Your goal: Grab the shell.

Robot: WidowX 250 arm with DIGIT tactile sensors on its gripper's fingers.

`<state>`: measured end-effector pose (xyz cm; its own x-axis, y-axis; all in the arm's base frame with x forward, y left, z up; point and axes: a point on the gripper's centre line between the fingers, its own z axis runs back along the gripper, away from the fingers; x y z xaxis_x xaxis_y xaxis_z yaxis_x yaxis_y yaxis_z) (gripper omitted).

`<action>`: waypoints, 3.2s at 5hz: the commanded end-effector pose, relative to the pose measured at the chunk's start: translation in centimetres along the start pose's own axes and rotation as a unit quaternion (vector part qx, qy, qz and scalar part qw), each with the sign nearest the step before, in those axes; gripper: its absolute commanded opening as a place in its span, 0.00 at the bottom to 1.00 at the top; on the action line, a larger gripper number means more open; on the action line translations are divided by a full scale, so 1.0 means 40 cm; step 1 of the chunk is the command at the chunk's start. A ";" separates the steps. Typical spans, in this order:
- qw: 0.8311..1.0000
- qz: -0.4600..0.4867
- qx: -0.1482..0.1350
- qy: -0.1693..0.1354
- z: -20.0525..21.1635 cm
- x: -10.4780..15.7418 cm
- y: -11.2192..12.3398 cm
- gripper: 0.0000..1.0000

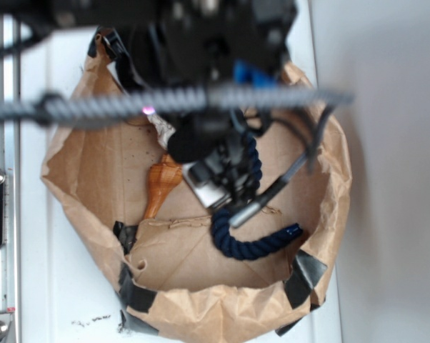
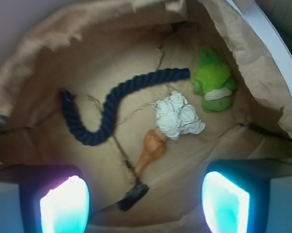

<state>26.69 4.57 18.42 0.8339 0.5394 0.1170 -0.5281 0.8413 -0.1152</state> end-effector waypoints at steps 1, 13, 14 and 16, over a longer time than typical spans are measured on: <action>1.000 -0.006 -0.005 -0.029 0.044 0.028 0.012 1.00; 0.985 0.118 0.012 -0.127 -0.299 -0.023 0.069 1.00; 0.985 0.097 0.025 -0.139 -0.322 -0.019 0.057 1.00; 0.983 0.097 0.051 -0.148 -0.341 -0.037 0.056 1.00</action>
<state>25.93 4.67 3.25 0.6373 0.6795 0.3634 -0.7159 0.6966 -0.0470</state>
